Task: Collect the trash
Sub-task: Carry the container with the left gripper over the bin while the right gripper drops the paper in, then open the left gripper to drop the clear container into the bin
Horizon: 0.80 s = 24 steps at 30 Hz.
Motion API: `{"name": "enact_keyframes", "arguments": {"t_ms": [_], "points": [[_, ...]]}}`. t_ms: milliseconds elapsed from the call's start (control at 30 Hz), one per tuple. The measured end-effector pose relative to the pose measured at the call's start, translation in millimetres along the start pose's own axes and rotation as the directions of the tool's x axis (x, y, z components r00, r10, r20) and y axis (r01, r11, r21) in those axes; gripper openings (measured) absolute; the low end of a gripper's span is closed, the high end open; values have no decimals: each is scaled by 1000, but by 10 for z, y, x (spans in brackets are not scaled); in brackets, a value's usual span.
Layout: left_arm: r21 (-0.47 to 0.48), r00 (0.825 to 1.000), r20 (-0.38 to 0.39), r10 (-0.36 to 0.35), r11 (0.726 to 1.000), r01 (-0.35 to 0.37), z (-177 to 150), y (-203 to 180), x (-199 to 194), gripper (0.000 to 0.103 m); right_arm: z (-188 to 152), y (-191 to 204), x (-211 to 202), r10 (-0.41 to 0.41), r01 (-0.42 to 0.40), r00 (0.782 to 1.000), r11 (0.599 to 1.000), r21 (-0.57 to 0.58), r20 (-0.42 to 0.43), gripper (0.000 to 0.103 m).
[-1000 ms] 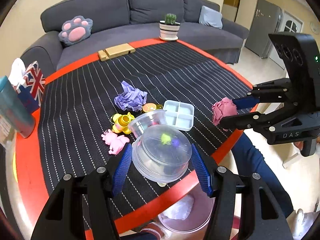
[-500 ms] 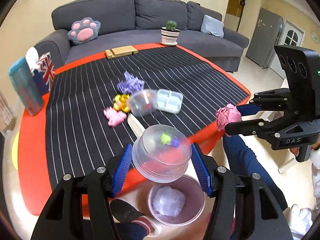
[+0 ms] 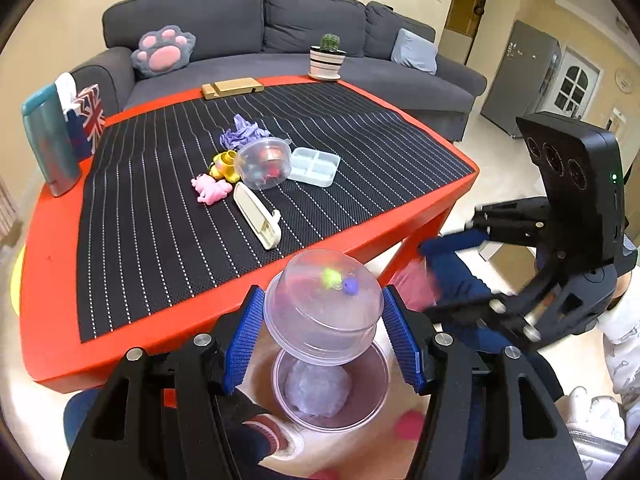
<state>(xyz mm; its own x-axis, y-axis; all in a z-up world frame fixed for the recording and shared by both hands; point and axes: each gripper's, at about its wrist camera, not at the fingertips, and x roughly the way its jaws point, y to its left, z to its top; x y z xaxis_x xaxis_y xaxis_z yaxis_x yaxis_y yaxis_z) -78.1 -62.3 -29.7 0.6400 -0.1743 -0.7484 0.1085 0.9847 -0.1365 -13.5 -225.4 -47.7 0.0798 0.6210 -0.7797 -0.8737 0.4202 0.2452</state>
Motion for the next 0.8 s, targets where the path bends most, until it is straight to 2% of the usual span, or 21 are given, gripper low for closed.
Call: {"name": "enact_keyframes", "arguments": {"t_ms": [33, 233, 800], "points": [[0, 1000, 0, 0, 1000, 0, -9, 1, -4, 59, -3, -7, -4, -7, 7, 1000, 1000, 4, 4, 86], [2, 1000, -20, -7, 1000, 7, -70, -21, 39, 59, -22, -94, -55, -56, 55, 998, 997, 48, 25, 93], [37, 997, -69, -36, 999, 39, -170, -248, 174, 59, -146, -238, -314, -148, 138, 986, 983, 118, 79, 95]]}}
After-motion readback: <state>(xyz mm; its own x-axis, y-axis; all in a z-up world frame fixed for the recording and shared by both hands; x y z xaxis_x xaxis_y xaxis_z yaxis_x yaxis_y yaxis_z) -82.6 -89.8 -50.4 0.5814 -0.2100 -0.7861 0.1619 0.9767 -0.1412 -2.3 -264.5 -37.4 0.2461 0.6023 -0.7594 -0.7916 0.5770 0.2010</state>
